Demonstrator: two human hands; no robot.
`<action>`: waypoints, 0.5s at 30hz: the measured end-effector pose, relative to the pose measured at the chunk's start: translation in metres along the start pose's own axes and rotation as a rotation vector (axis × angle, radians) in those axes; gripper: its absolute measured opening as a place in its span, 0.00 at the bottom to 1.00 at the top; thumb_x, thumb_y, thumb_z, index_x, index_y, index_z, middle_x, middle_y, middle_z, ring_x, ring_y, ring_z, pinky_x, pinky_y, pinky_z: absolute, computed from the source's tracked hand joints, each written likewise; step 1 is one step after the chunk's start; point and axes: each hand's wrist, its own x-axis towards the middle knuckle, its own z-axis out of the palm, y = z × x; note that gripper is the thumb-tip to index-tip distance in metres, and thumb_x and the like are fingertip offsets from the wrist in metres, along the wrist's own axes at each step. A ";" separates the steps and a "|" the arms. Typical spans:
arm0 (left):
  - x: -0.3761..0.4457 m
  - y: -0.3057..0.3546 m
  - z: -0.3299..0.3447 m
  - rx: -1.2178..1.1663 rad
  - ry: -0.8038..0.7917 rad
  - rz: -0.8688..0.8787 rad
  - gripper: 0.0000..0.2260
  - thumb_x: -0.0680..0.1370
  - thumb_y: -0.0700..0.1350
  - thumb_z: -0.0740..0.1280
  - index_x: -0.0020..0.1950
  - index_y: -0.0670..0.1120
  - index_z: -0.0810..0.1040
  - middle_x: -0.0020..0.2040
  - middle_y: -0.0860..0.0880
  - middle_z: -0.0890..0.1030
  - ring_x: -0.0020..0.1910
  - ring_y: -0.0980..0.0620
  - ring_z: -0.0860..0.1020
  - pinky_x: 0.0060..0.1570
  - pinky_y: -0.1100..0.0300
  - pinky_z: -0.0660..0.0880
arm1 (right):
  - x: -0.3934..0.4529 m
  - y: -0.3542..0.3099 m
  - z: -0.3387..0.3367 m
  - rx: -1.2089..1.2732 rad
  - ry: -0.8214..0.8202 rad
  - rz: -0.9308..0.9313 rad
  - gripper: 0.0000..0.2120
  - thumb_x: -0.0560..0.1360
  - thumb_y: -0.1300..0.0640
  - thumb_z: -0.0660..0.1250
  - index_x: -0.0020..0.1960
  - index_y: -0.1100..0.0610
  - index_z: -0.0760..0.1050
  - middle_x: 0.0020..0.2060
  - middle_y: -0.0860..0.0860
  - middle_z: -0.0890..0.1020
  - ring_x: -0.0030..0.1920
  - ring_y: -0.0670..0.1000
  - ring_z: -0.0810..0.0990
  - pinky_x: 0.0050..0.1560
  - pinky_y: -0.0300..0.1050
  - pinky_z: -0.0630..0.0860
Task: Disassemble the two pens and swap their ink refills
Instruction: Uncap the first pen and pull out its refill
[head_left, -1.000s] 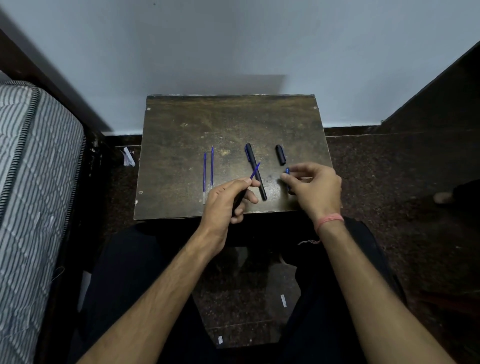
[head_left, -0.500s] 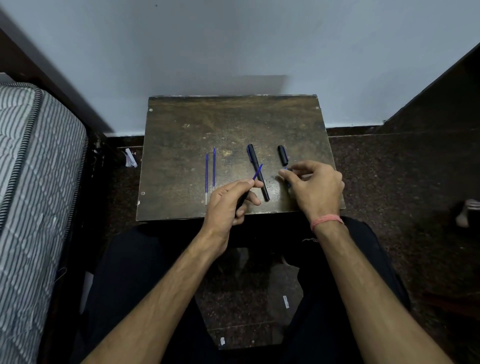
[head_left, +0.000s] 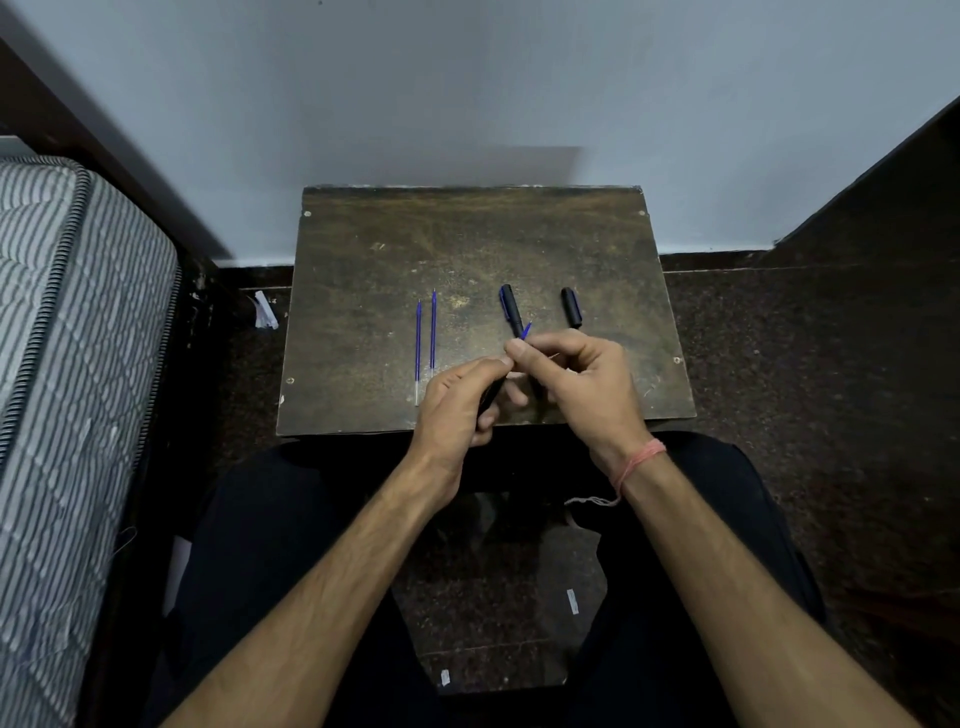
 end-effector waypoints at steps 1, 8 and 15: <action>-0.001 0.000 0.000 0.009 -0.006 0.003 0.11 0.81 0.52 0.71 0.47 0.52 0.92 0.39 0.48 0.86 0.27 0.58 0.68 0.22 0.67 0.59 | 0.001 -0.001 0.000 0.064 -0.004 0.011 0.07 0.80 0.59 0.78 0.49 0.64 0.88 0.32 0.45 0.85 0.27 0.39 0.78 0.32 0.31 0.74; -0.001 0.000 0.001 0.031 -0.019 -0.004 0.11 0.81 0.51 0.70 0.47 0.51 0.92 0.38 0.48 0.87 0.25 0.60 0.67 0.22 0.69 0.59 | 0.007 0.000 -0.011 0.123 0.009 0.045 0.05 0.81 0.57 0.77 0.49 0.57 0.89 0.32 0.47 0.81 0.31 0.44 0.72 0.35 0.36 0.69; 0.001 -0.001 0.000 -0.058 0.005 -0.033 0.13 0.78 0.52 0.69 0.43 0.50 0.92 0.39 0.45 0.88 0.25 0.59 0.68 0.21 0.68 0.60 | 0.001 -0.003 -0.005 0.234 -0.148 0.154 0.08 0.80 0.55 0.75 0.55 0.59 0.88 0.38 0.54 0.85 0.37 0.51 0.81 0.42 0.40 0.76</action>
